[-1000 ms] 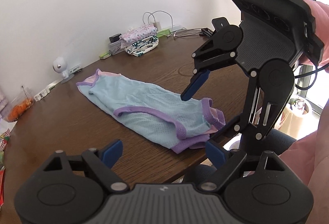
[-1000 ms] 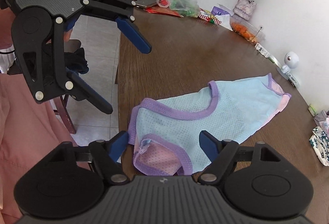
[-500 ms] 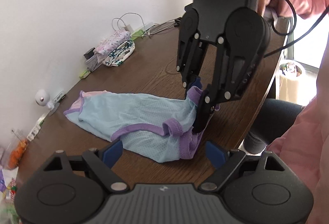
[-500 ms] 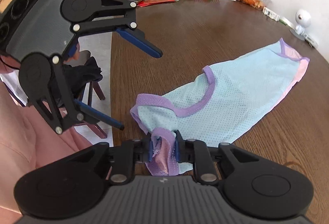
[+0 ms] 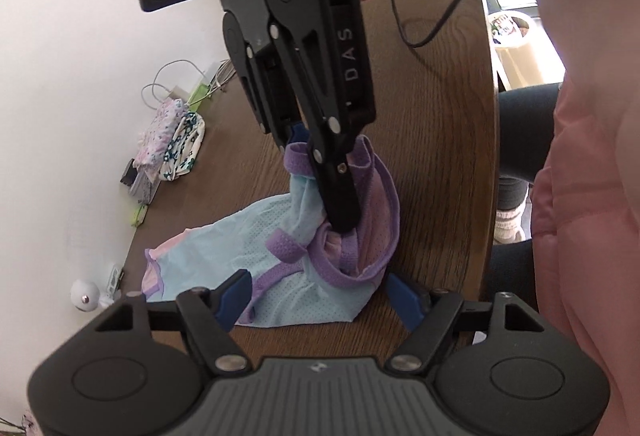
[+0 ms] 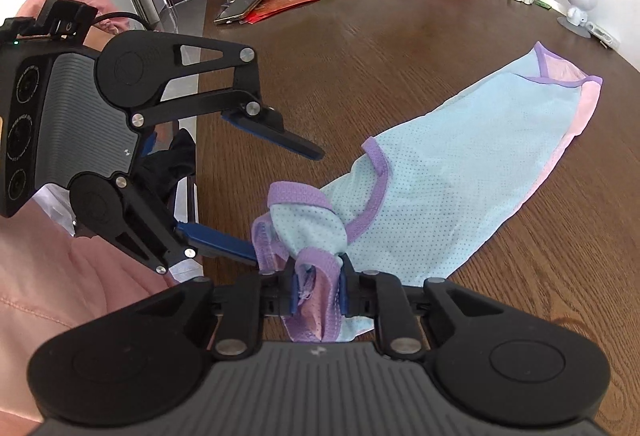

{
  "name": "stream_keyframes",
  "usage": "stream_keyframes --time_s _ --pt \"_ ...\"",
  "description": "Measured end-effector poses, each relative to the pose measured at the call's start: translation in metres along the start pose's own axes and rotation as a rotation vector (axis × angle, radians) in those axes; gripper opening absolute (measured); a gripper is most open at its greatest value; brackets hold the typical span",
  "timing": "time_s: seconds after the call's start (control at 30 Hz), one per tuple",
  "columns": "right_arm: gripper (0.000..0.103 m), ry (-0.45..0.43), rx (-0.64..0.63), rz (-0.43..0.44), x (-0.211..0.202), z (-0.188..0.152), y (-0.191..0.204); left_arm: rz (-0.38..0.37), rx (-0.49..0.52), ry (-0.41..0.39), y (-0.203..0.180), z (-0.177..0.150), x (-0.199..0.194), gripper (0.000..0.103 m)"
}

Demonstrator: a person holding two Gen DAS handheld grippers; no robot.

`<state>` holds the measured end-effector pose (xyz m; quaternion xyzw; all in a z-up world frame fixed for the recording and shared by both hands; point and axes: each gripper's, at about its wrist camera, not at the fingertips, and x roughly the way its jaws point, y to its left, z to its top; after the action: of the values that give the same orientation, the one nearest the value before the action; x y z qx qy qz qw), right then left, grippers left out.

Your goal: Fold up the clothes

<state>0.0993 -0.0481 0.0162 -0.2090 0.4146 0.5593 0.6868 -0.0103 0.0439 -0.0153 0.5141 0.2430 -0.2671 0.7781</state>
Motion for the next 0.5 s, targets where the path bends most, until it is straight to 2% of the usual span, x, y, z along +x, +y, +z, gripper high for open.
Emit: stream_keyframes --time_s 0.07,0.2,0.37,0.43,0.5 --pt "0.017 0.000 -0.007 0.008 0.000 -0.001 0.002 0.004 0.036 -0.002 -0.002 -0.001 0.002 0.074" --pt "0.017 0.002 -0.023 0.020 0.000 -0.002 0.006 0.011 0.113 -0.021 -0.006 0.000 0.009 0.061" --pt "0.017 0.003 -0.042 -0.001 -0.004 -0.006 0.008 0.019 0.225 -0.073 -0.013 0.005 0.013 0.054" --pt "0.017 0.003 -0.046 -0.009 -0.006 -0.008 0.009 0.008 0.250 -0.091 -0.014 0.008 0.014 0.046" --pt "0.017 0.000 -0.047 -0.014 -0.007 -0.010 0.009 0.002 0.272 -0.106 -0.016 0.010 0.014 0.031"
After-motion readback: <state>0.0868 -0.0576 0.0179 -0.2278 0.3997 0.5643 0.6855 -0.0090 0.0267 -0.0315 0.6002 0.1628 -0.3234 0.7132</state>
